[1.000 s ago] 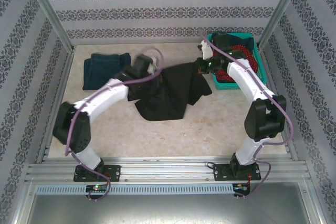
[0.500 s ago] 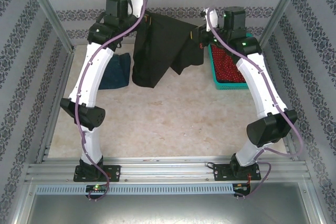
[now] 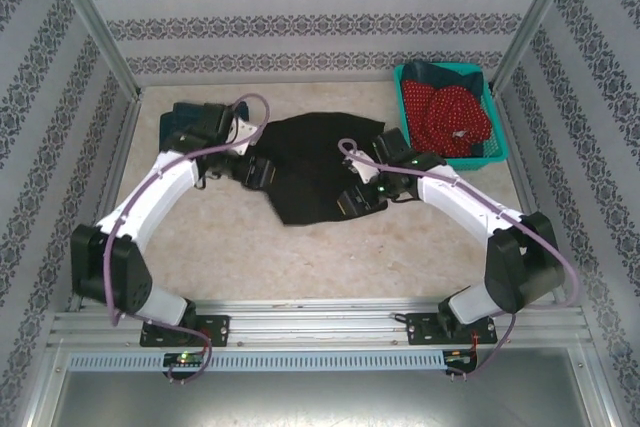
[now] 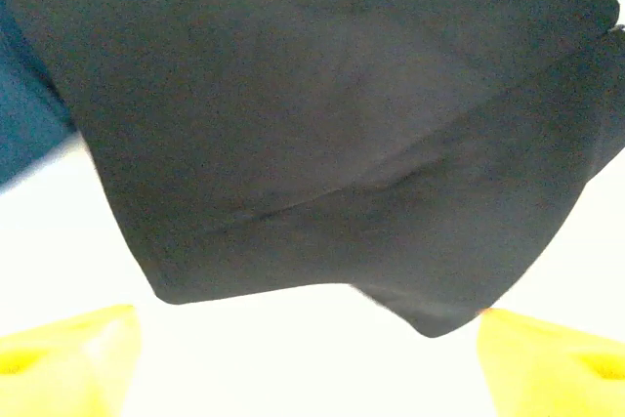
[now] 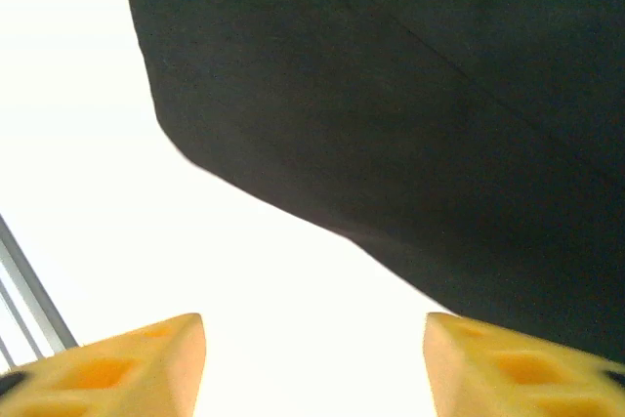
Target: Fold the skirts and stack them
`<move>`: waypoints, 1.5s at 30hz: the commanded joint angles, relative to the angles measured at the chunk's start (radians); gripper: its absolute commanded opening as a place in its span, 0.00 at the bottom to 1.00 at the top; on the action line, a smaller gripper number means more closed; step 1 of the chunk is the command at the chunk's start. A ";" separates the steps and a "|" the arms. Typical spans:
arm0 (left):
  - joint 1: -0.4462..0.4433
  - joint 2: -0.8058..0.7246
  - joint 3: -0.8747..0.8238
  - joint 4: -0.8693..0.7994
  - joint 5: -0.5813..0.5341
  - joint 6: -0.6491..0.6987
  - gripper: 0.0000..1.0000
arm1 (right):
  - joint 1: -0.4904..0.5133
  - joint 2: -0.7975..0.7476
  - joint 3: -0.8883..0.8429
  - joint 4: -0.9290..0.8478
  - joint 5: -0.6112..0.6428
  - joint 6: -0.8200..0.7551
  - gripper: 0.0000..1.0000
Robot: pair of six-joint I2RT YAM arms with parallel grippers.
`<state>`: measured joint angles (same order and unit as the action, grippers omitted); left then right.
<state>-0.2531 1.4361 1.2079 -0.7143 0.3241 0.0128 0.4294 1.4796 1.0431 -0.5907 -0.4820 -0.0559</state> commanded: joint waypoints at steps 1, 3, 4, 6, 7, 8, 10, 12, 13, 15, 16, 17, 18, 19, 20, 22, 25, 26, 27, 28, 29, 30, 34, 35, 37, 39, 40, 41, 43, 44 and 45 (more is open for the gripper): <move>0.005 -0.102 -0.092 0.201 0.011 -0.118 1.00 | -0.092 -0.104 -0.035 0.135 -0.002 0.199 0.95; 0.005 -0.073 -0.105 0.204 -0.044 -0.225 1.00 | -0.151 -0.106 -0.050 0.190 0.031 0.310 0.98; 0.005 -0.045 -0.104 0.198 -0.077 -0.297 1.00 | -0.175 -0.102 -0.058 0.212 0.071 0.378 0.98; 0.006 0.017 -0.095 0.177 -0.093 -0.406 1.00 | -0.196 -0.090 -0.078 0.239 0.150 0.497 0.98; 0.008 0.050 -0.090 0.162 -0.097 -0.467 1.00 | -0.197 -0.079 -0.089 0.245 0.173 0.542 0.98; 0.011 0.080 -0.090 0.153 -0.097 -0.518 1.00 | -0.192 -0.070 -0.096 0.245 0.210 0.583 0.98; 0.018 0.115 -0.101 0.148 -0.098 -0.598 1.00 | -0.176 -0.051 -0.104 0.228 0.277 0.638 0.98; 0.028 0.134 -0.121 0.149 -0.113 -0.642 1.00 | -0.161 -0.034 -0.120 0.215 0.331 0.703 0.97; 0.037 0.134 -0.132 0.145 -0.137 -0.658 1.00 | -0.156 -0.025 -0.140 0.237 0.336 0.731 0.97; 0.067 0.124 -0.169 0.167 -0.147 -0.688 1.00 | -0.153 -0.001 -0.179 0.311 0.289 0.755 0.94; 0.085 0.116 -0.197 0.202 -0.126 -0.700 1.00 | -0.153 0.016 -0.189 0.338 0.264 0.756 0.93; 0.102 0.113 -0.223 0.240 -0.100 -0.702 1.00 | -0.152 0.037 -0.193 0.365 0.240 0.748 0.91; 0.114 0.118 -0.238 0.267 -0.068 -0.700 1.00 | -0.152 0.058 -0.196 0.378 0.221 0.734 0.89; 0.124 0.134 -0.243 0.282 -0.037 -0.695 0.98 | -0.151 0.076 -0.196 0.386 0.211 0.719 0.88; 0.128 0.152 -0.242 0.288 -0.013 -0.687 0.94 | -0.152 0.090 -0.196 0.383 0.211 0.714 0.88; 0.129 0.190 -0.234 0.285 0.003 -0.678 0.86 | -0.154 0.102 -0.199 0.390 0.204 0.711 0.87; 0.130 0.241 -0.232 0.298 0.021 -0.680 0.79 | -0.153 0.105 -0.201 0.392 0.200 0.706 0.87; 0.132 0.258 -0.236 0.318 0.034 -0.679 0.77 | -0.154 0.106 -0.203 0.399 0.193 0.701 0.87; 0.134 0.273 -0.237 0.341 0.056 -0.678 0.75 | -0.154 0.107 -0.205 0.403 0.185 0.693 0.87; 0.136 0.288 -0.233 0.356 0.076 -0.680 0.72 | -0.155 0.108 -0.209 0.408 0.176 0.686 0.87; 0.135 0.304 -0.225 0.365 0.098 -0.684 0.68 | -0.155 0.108 -0.213 0.410 0.170 0.680 0.87; 0.136 0.316 -0.215 0.370 0.121 -0.685 0.65 | -0.155 0.107 -0.219 0.409 0.169 0.673 0.87; 0.136 0.314 -0.215 0.397 0.138 -0.681 0.51 | -0.180 0.107 -0.252 0.413 0.191 0.666 0.86; 0.135 0.313 -0.212 0.395 0.133 -0.671 0.49 | -0.190 0.113 -0.259 0.425 0.170 0.660 0.85; 0.136 0.316 -0.206 0.389 0.118 -0.656 0.48 | -0.201 0.132 -0.260 0.451 0.104 0.636 0.79; 0.135 0.332 -0.197 0.379 0.115 -0.649 0.48 | -0.205 0.151 -0.243 0.444 0.065 0.604 0.70; 0.136 0.342 -0.190 0.369 0.116 -0.644 0.48 | -0.203 0.159 -0.235 0.437 0.061 0.589 0.64; 0.135 0.346 -0.189 0.365 0.115 -0.643 0.49 | -0.203 0.162 -0.233 0.437 0.062 0.581 0.59; 0.136 0.344 -0.195 0.372 0.110 -0.652 0.48 | -0.206 0.169 -0.229 0.445 0.064 0.565 0.52; 0.135 0.343 -0.201 0.381 0.112 -0.655 0.49 | -0.207 0.175 -0.225 0.447 0.064 0.556 0.50; 0.135 0.343 -0.202 0.386 0.113 -0.656 0.48 | -0.209 0.182 -0.218 0.448 0.065 0.549 0.48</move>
<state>-0.1108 1.7573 0.9955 -0.3706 0.4259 -0.6579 0.2241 1.6398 0.7975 -0.1665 -0.3794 0.5419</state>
